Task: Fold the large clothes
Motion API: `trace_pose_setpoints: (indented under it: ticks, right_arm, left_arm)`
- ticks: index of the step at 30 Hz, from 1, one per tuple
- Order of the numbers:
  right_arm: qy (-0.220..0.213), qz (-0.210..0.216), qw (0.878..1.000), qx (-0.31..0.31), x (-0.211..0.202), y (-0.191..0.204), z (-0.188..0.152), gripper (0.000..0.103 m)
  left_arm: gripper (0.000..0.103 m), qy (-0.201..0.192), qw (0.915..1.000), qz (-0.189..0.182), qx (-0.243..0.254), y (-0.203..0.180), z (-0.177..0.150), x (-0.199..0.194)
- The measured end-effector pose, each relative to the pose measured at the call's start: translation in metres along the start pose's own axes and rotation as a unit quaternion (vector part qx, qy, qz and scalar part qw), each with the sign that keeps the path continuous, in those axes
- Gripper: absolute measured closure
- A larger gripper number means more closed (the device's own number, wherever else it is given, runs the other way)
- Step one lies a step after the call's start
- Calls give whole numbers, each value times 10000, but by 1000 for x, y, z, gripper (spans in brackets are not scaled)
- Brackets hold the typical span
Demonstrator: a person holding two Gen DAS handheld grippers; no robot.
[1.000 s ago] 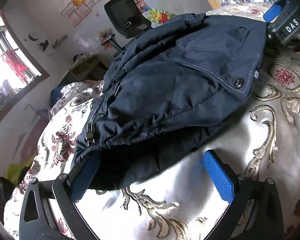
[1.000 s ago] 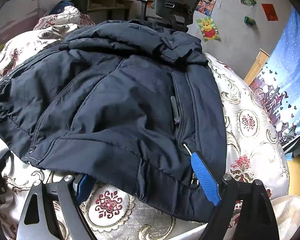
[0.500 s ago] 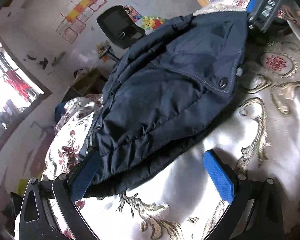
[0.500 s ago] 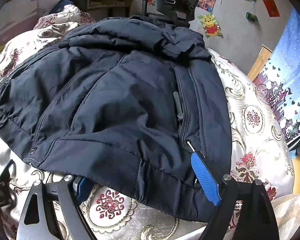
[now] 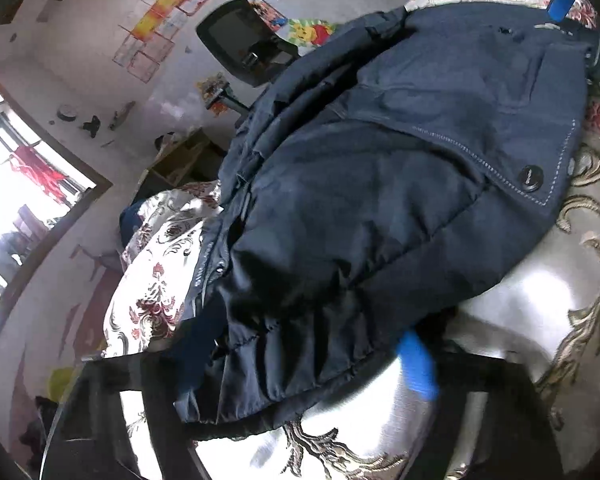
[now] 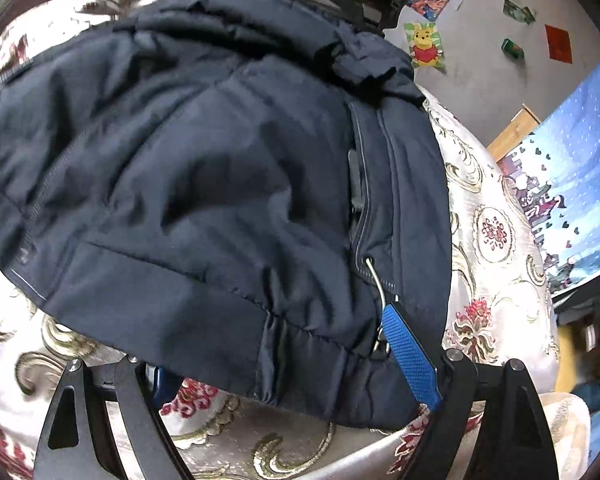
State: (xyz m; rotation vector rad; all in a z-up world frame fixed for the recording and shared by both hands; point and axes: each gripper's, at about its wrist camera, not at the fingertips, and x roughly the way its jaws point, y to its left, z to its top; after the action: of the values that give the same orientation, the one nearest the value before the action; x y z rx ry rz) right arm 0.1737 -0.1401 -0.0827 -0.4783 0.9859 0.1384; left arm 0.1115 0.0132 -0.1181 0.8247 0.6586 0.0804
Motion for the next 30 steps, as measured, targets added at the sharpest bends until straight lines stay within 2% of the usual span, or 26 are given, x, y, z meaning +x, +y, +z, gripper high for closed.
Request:
trace_pose_setpoints:
  ticks: [1,2,3,5,7,13,19,22,26,30]
  right_arm:
    - [0,-27,10000,-2,1,-1,-1,23]
    - [-20,-12,10000,12,0,-2,-1,30]
    - [-56,75,9999,37,-1,-3,-1,44]
    - [-223,126,9997,64,-8,-5,-1,50]
    - [-392,219,9989,109,-16,-7,1,63]
    - [-963,360,9943,287,-42,-20,12,85]
    - [-1612,469,9843,544,-76,-39,26,93]
    - [-1952,421,9776,670,-94,-46,28,94]
    - [-2131,458,9737,659,-117,-53,32,95]
    - [-2336,492,9687,684,-137,-62,27,95]
  left_arm:
    - [51,40,10000,14,7,1,1,2]
    - [54,52,10000,-33,7,2,1,3]
    - [58,34,10000,-51,9,4,2,3]
    - [64,-53,10000,-43,-7,8,5,-1]
    - [70,-124,9999,-71,-56,13,9,-6]
    - [78,-358,9986,-163,-343,38,31,-18]
    - [93,-521,9916,-448,-1095,72,57,-36]
    - [93,-642,9853,-527,-1492,92,68,-49]
    - [95,-693,9764,-719,-1915,111,78,-67]
    - [96,-867,9739,-748,-1958,119,83,-97]
